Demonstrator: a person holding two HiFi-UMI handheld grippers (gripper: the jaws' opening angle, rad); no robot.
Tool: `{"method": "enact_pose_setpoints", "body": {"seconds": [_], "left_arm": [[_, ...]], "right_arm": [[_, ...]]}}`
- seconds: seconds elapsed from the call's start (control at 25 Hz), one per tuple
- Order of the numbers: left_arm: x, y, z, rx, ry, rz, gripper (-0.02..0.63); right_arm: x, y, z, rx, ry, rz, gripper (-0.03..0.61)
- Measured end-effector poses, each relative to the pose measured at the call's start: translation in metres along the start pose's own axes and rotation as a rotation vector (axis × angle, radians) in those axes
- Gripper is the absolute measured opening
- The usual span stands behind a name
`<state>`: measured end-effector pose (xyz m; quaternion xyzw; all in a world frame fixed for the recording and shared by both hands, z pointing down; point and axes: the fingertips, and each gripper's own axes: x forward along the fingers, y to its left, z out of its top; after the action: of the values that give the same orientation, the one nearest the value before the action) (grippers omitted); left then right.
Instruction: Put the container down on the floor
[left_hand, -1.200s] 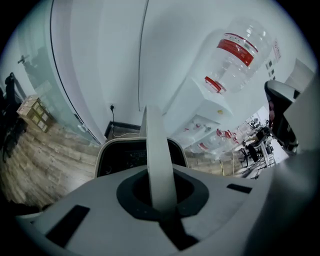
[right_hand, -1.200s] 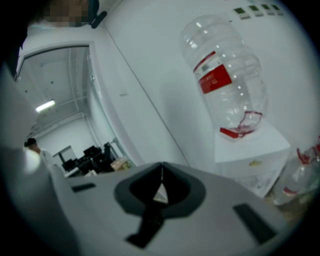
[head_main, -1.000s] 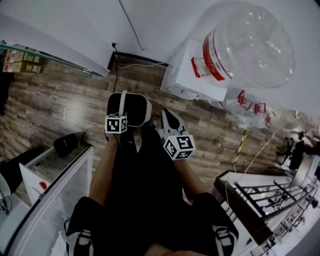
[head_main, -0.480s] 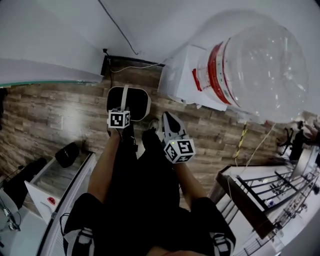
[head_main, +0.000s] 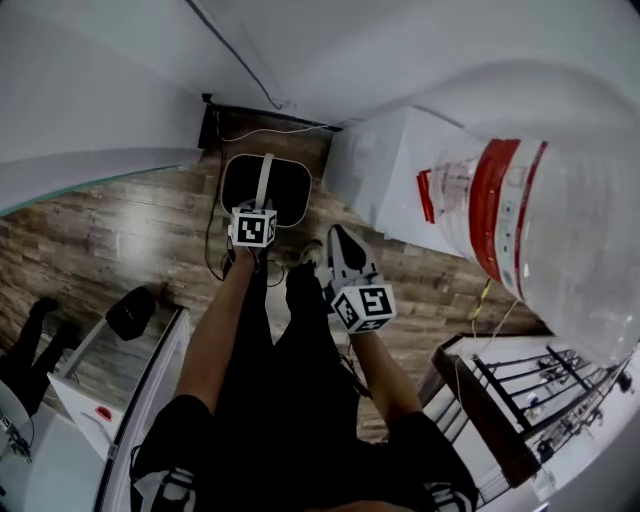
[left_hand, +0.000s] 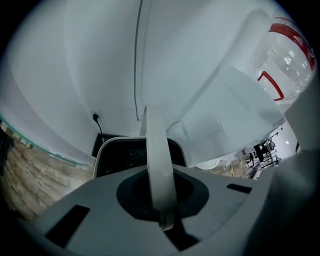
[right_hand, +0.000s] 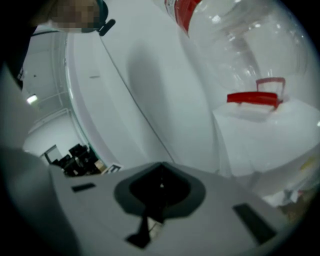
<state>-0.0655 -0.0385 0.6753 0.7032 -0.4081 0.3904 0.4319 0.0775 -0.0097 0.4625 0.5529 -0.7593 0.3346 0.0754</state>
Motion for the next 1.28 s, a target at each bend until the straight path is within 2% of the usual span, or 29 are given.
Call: {"method": "enact_pose_setpoints", "body": {"seconds": [0.16,0.4,0.6,0.76,1.28], "left_arm": [[0.04,0.015,0.014,-0.014,-0.019,-0.001,0.029],[0.088,0.022,0.008,-0.016,-0.01,-0.016,0.029],[0.129,0.026,0.009,0.002,-0.022,0.009,0.029],[0.159,0.027,0.0,-0.009,-0.014,-0.006,0.029],[0.227,0.025,-0.004,-0.018,-0.029,-0.013,0.029]], "right_arm": [[0.032,-0.013,-0.018,-0.014,0.024,0.013,0.034],[0.053,-0.029,-0.051,-0.032,0.064,-0.004,0.034],[0.062,-0.047,-0.082,-0.006,0.074,-0.019,0.034],[0.073,-0.061,-0.106,0.035,0.079,-0.044,0.034],[0.083,-0.098,-0.147,0.098,0.095,-0.104,0.034]]}}
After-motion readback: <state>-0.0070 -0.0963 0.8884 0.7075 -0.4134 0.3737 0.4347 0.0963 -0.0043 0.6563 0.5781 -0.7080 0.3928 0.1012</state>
